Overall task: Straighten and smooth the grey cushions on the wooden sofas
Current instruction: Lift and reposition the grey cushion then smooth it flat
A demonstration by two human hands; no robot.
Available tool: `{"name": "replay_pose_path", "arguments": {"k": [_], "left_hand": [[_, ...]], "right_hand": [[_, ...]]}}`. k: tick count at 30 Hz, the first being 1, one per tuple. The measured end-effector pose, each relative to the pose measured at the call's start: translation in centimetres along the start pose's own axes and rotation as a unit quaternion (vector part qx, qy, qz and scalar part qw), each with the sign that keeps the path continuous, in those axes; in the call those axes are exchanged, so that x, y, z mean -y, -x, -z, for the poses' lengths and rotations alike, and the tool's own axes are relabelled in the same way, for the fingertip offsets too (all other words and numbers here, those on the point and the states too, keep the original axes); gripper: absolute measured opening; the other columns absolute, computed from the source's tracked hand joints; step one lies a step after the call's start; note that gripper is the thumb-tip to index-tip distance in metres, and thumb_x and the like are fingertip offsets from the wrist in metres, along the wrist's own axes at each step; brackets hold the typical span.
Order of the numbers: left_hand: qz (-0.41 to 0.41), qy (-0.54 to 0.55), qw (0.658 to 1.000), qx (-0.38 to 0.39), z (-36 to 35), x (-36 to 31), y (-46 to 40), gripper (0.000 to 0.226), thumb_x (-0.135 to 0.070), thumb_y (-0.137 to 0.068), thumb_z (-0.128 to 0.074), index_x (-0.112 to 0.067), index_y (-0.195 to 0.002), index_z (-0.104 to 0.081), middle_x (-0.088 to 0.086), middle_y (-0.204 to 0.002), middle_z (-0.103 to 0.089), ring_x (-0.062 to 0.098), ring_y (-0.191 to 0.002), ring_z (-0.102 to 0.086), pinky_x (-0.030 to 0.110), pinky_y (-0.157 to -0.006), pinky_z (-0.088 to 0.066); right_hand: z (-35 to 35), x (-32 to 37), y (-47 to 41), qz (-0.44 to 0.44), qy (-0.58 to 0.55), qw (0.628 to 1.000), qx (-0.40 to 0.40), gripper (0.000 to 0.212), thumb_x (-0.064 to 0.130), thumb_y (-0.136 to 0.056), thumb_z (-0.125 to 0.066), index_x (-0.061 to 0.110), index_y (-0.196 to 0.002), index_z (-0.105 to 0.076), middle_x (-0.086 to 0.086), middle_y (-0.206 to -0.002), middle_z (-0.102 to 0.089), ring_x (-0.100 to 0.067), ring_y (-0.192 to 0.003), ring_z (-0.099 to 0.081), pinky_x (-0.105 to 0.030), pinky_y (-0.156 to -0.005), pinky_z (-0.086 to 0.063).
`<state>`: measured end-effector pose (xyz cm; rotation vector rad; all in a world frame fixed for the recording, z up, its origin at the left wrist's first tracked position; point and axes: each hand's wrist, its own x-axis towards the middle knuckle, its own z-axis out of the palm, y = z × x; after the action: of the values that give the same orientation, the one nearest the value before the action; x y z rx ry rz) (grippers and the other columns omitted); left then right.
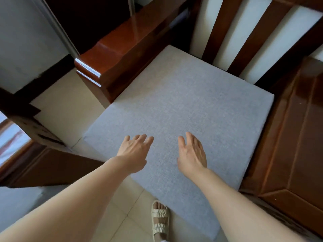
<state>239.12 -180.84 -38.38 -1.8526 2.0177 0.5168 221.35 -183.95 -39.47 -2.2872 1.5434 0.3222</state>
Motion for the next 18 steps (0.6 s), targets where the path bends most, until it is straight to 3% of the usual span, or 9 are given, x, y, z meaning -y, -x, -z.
{"name": "replay_pose_path", "arguments": {"k": [5,12,18], "left_hand": [[-0.039,-0.01,0.999,0.009,-1.1,1.8,-3.3,0.076,-0.031,-0.089,-0.062,-0.021,-0.147,-0.014,0.003,-0.15,-0.027,0.021,-0.136,-0.029,0.04,-0.11,-0.022],[-0.121,-0.049,0.99,0.053,-3.7,6.2,-5.2,0.079,-0.03,-0.089,-0.063,-0.02,-0.148,-0.011,0.006,-0.154,-0.018,0.024,-0.14,-0.022,0.042,-0.113,-0.018],[-0.218,-0.108,0.969,0.041,-6.9,9.2,-4.9,0.089,-0.035,-0.087,-0.064,-0.021,-0.15,-0.002,0.008,-0.157,0.0,0.025,-0.144,-0.008,0.047,-0.115,-0.011]], "right_hand": [[-2.0,1.8,-2.6,-0.022,-0.008,1.0,0.008,0.068,0.02,-0.091,-0.057,0.008,-0.146,-0.019,-0.019,-0.152,-0.011,-0.033,-0.138,-0.02,-0.036,-0.113,-0.015],[-4.7,4.4,-3.1,-0.12,-0.028,0.992,0.02,0.068,0.014,-0.09,-0.057,0.009,-0.146,-0.018,-0.019,-0.153,-0.008,-0.033,-0.139,-0.017,-0.035,-0.114,-0.014],[-10.4,9.4,-1.6,-0.215,-0.062,0.974,0.029,0.088,0.019,-0.083,-0.066,0.012,-0.149,-0.008,-0.016,-0.153,-0.001,-0.032,-0.142,-0.008,-0.037,-0.117,-0.01]]}}
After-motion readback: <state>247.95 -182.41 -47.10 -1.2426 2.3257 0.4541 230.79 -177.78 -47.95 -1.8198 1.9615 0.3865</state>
